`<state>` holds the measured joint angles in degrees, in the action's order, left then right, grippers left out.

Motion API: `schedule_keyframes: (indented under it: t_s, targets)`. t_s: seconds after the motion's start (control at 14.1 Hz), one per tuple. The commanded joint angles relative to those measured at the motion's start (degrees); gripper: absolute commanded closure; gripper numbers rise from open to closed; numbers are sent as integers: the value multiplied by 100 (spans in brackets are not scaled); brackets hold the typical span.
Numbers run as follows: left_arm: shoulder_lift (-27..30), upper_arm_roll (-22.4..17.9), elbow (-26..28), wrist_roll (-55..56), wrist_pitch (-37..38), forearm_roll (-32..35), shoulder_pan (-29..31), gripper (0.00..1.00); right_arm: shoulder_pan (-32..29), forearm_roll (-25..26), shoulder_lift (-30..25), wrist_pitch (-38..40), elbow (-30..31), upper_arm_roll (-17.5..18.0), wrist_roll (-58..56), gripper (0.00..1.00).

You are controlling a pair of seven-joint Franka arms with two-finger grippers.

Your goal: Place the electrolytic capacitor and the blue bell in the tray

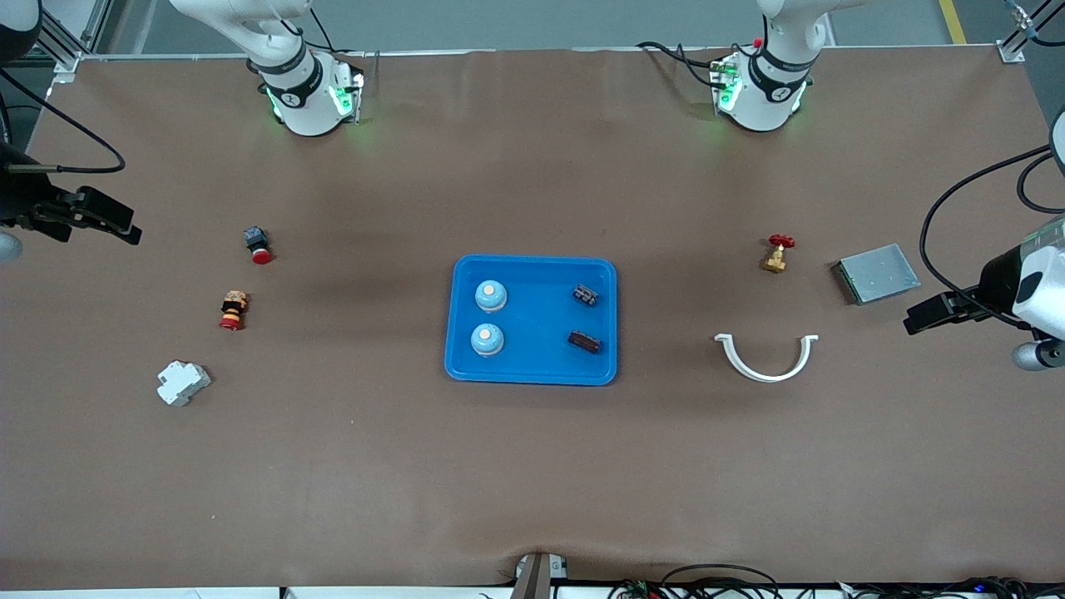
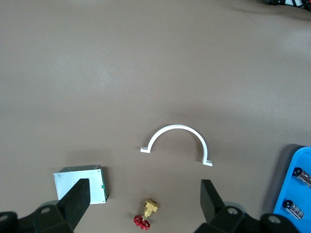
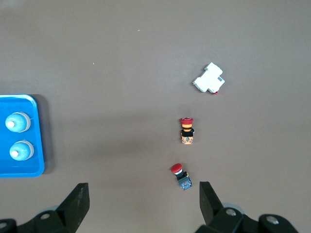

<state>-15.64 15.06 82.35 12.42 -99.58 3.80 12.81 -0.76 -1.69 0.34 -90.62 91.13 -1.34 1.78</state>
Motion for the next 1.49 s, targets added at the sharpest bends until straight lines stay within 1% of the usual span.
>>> schedule_keyframes:
  t_s: [0.0, 0.21, 0.36, 0.43, 0.5, 0.71, 0.78, 1.0, 1.28, 1.42]
  targets:
    - [53, -12, -17, -160, 18, -90, 46, 0, -47, -94, -157, -44, 151, 20, 86, 0]
    - [70, 15, -17, -169, -26, -107, 187, 0, -47, -94, -157, -44, 151, 20, 77, 0]
    - [70, -29, -26, -160, -26, -107, 74, 0, -47, -94, -157, -44, 151, 20, 77, 0]
    - [70, -55, -26, -160, -26, -99, -84, 0, -47, -94, -166, -44, 151, 20, 77, 0]
    - [70, -143, -26, -160, -26, -90, -216, 0, -47, -94, -157, -35, 151, 20, 77, 0]
    - [87, -801, -26, -160, -61, -125, -848, 0, -47, -86, -166, -44, 142, 20, 69, 0]
    - [96, -925, -26, -160, -61, -125, -981, 0, -47, -86, -166, -44, 142, 11, 69, 0]
    - [123, -952, -26, -160, -61, -125, -1043, 0, -56, -86, -166, -35, 133, 2, 60, 0]
    - [140, -882, -26, -160, -61, -125, -956, 0, -56, -85, -166, -26, 142, -7, 60, 0]
    - [254, -882, -26, -160, -61, -116, -973, 0, -56, -86, -166, -35, 142, -7, 60, 0]
